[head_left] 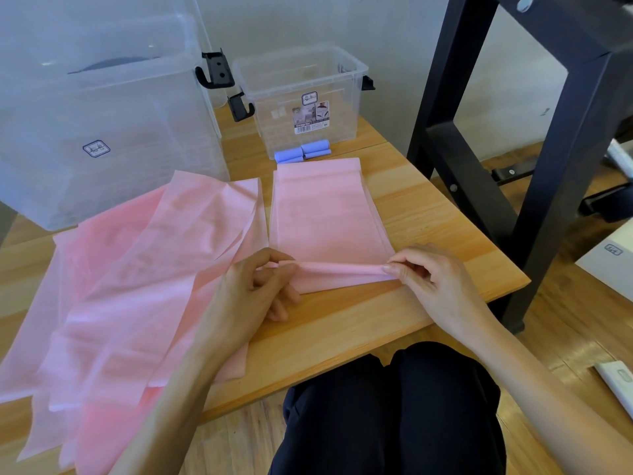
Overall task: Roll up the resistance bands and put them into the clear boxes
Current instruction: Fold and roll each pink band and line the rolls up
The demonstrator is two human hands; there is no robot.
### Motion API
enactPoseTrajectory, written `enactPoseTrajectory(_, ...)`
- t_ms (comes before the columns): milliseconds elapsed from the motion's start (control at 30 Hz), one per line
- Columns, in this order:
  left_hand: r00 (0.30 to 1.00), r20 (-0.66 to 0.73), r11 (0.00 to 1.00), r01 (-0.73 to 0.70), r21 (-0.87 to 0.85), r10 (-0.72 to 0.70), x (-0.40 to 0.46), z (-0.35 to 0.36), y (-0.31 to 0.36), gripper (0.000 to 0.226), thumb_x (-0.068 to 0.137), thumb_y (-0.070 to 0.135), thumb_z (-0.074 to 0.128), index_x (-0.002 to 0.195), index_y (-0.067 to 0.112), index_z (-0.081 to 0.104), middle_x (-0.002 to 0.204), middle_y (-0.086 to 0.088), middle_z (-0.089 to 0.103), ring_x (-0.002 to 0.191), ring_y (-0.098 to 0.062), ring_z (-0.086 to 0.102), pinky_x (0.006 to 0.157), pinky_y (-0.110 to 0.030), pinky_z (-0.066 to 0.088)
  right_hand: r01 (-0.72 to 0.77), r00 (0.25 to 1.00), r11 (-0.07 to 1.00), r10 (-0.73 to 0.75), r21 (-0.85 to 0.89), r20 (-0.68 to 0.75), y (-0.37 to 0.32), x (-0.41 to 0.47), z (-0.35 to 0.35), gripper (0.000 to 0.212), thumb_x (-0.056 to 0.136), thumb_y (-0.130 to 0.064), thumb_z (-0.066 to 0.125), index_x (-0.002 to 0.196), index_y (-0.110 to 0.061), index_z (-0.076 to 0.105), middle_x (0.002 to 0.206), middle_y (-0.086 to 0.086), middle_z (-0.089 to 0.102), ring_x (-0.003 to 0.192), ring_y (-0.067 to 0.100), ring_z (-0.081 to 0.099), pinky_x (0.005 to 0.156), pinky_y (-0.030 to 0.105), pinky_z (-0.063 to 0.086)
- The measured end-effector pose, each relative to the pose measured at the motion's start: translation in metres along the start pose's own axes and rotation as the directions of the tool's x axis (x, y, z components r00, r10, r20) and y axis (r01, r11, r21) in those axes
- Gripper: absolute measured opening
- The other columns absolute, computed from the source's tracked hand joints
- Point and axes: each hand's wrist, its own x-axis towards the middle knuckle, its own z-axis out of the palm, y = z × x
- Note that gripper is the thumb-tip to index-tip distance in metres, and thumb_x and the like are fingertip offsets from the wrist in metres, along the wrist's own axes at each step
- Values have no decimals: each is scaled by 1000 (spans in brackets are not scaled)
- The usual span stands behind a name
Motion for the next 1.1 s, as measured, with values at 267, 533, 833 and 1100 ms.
enactPoseTrajectory(267,954,272,907,221,-360,-124,12,1,14,31,84,31,60,109,14,67,100,-4,77,84,-15,74,67,-21,59,-13,999,999,11,33,43,-6,3,-4,23,91,-44,51,83,-27,65,76,-20,58,77,9,50,64,14,35)
enactPoseTrajectory(533,890,420,852,352,-387,-177,41,-4,24,31,74,21,68,103,11,73,100,-11,76,94,-14,73,69,-18,59,-12,999,998,8,67,48,-9,8,-11,39,89,-52,46,88,-21,70,78,-13,60,83,9,52,67,15,38)
enactPoseTrajectory(833,945,301,843,263,-468,-127,56,1,23,20,71,19,71,88,17,80,95,-8,77,85,-12,74,72,-16,57,-52,998,987,48,154,31,-19,11,-14,28,88,-45,53,92,-23,70,72,-10,61,64,12,55,57,25,43)
enactPoseTrajectory(1100,973,225,847,168,-504,-59,63,-2,33,24,74,19,68,95,12,76,94,-9,77,90,-15,74,73,-17,58,-347,938,663,240,664,251,-35,31,-12,51,83,-24,67,133,-31,55,97,10,76,65,25,68,62,29,58)
